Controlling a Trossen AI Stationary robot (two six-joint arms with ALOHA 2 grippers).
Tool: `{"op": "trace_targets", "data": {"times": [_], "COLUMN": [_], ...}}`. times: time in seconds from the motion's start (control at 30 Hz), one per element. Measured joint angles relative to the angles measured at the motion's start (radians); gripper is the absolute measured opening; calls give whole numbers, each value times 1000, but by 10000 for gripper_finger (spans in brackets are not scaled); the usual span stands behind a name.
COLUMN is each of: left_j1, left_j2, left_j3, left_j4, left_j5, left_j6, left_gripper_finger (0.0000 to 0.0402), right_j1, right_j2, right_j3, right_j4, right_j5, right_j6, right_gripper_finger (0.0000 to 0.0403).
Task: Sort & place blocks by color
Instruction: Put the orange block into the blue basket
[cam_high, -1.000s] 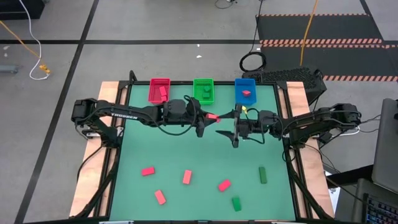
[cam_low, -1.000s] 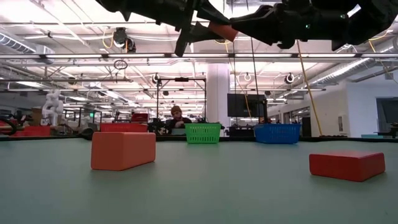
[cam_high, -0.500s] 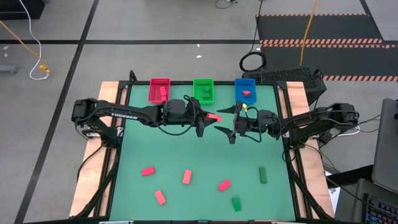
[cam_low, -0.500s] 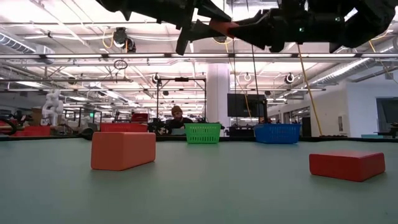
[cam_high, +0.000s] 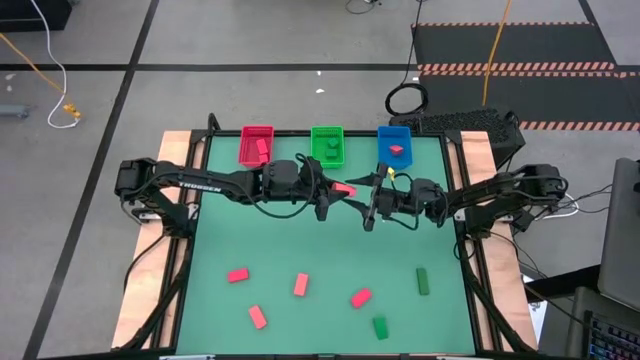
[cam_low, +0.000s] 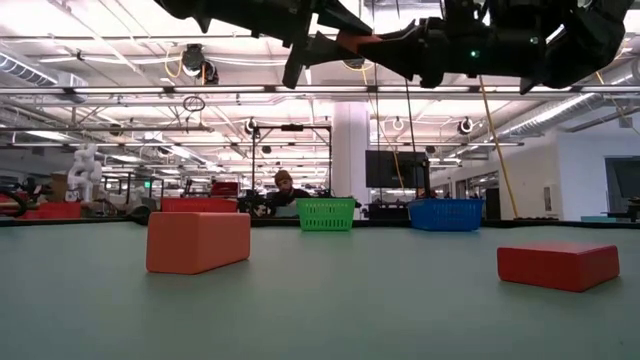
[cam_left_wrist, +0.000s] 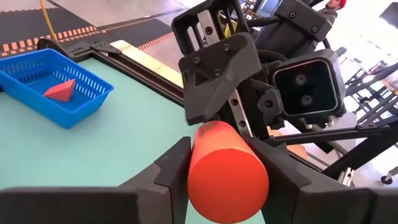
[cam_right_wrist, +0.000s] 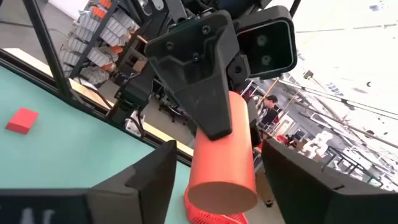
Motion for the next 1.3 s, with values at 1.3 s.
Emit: {"op": "trace_targets", "data": {"times": [1.3], "left_j1": [84], "left_j2": [-202], "left_j3": [2], "left_j4": [-264], "left_j5": [-64], "left_j6": [190], "left_gripper_finger": [248], "right_j1": [-32], "right_j2": [-22], "right_j3": [-14], "right_j4": [-154], "right_j5": [509], "right_j6": [8], "right_gripper_finger": [125]}}
